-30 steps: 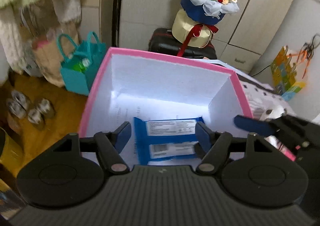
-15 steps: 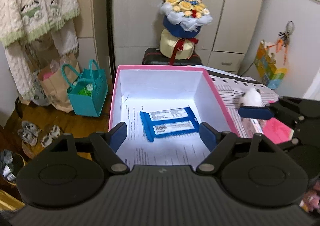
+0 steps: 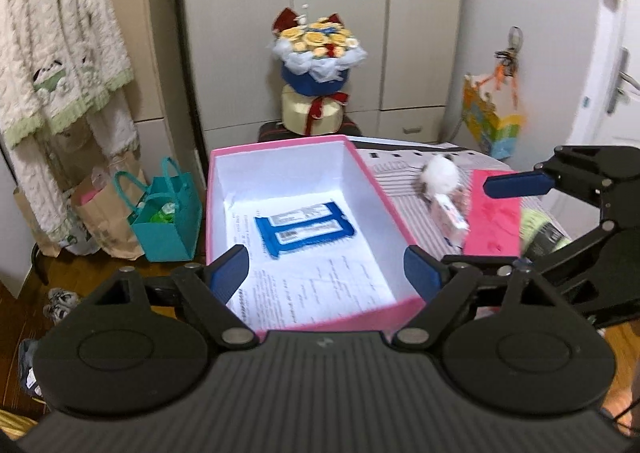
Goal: Organize soft objects
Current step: 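Move the left gripper over the red envelope on the table, then grasp the red envelope edge with the left gripper and lift it, then carry the red envelope upright over the pink box with the left gripper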
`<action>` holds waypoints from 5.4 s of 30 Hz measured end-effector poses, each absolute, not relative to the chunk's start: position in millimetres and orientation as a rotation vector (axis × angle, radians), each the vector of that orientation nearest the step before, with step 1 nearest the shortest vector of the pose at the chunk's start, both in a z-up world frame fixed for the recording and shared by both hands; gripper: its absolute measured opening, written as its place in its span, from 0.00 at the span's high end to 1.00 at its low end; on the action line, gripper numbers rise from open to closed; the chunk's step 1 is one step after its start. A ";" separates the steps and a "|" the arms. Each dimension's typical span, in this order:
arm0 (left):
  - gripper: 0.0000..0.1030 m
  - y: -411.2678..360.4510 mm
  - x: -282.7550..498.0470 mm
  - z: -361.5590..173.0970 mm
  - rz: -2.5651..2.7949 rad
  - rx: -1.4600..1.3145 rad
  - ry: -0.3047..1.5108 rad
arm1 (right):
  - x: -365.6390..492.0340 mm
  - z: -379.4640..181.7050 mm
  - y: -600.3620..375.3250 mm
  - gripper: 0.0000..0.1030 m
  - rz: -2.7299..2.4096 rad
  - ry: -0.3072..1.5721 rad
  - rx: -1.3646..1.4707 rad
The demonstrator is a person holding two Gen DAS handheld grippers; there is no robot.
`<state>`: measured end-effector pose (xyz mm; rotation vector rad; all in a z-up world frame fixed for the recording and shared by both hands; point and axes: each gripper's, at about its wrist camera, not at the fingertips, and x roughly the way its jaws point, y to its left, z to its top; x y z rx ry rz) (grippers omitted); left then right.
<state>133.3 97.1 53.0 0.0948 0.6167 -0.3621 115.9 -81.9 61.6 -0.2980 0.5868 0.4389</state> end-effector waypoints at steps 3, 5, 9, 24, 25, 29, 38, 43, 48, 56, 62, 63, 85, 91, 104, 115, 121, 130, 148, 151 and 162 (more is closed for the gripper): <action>0.17 89.3 120.8 54.3 -0.406 0.105 0.616 | 94.1 61.4 -101.0 0.20 0.420 0.568 -0.292; 0.16 81.3 112.9 53.5 -0.435 0.110 0.614 | 80.7 59.7 -116.8 0.20 0.407 0.557 -0.278; 0.15 59.8 110.5 49.4 -0.510 0.099 0.615 | 59.9 52.4 -151.5 0.16 0.364 0.534 -0.251; 0.15 -59.1 145.2 -7.2 -0.754 0.073 0.716 | 92.8 18.4 -276.6 0.16 0.177 0.609 -0.065; 0.15 -65.4 147.4 -11.6 -0.762 0.075 0.720 | 98.3 15.0 -280.5 0.16 0.177 0.617 -0.052; 0.15 -90.3 159.8 -33.4 -0.760 0.082 0.712 | 123.9 -0.4 -294.7 0.16 0.205 0.656 0.004; 0.15 -124.8 205.0 -78.7 -0.795 0.047 0.727 | 181.4 -36.3 -320.3 0.23 0.245 0.720 0.125; 0.15 -137.2 215.4 -98.6 -0.765 0.059 0.723 | 205.0 -49.6 -326.7 0.29 0.257 0.735 0.171; 0.12 -147.2 224.3 -108.6 -0.765 0.087 0.743 | 221.4 -60.1 -331.8 0.36 0.261 0.748 0.208; 0.09 -157.7 233.7 -120.1 -0.738 0.124 0.769 | 232.3 -71.3 -336.2 0.72 0.290 0.793 0.259; 0.10 -163.0 233.1 -127.5 -0.748 0.170 0.766 | 234.9 -70.8 -337.6 0.77 0.318 0.795 0.271; 0.11 -162.5 233.8 -127.7 -0.744 0.160 0.768 | 234.7 -70.5 -337.7 0.77 0.319 0.794 0.274; 0.17 -137.8 209.2 -87.9 -0.739 0.101 0.810 | 192.4 -25.7 -311.8 0.83 0.344 0.731 0.198; 0.17 -126.2 184.9 -74.9 -0.741 0.141 0.840 | 169.0 -11.0 -296.9 0.84 0.384 0.745 0.152; 0.45 -91.4 119.4 -40.2 -0.681 0.176 0.793 | 109.3 36.7 -256.2 0.96 0.577 0.716 0.161; 0.69 -69.5 137.0 -72.0 -0.640 0.084 0.840 | 116.6 19.9 -236.1 0.98 0.530 0.760 0.113; 0.91 -56.1 144.9 -92.6 -0.652 -0.033 0.810 | 123.8 -15.3 -250.9 0.87 0.533 0.795 0.173; 0.97 -42.1 146.2 -79.5 -0.672 -0.100 0.770 | 120.9 -37.9 -250.9 0.27 0.660 0.762 0.057; 0.97 -29.8 143.3 -65.9 -0.730 -0.133 0.862 | 95.5 -57.0 -188.8 0.01 0.840 0.582 -0.327; 0.97 -26.6 139.1 -62.3 -0.716 -0.119 0.862 | 100.2 -53.3 -191.7 0.09 0.884 0.621 -0.231; 0.97 -1.2 109.8 -28.9 -0.730 -0.118 0.811 | 77.3 -22.2 -174.4 0.10 0.876 0.617 -0.194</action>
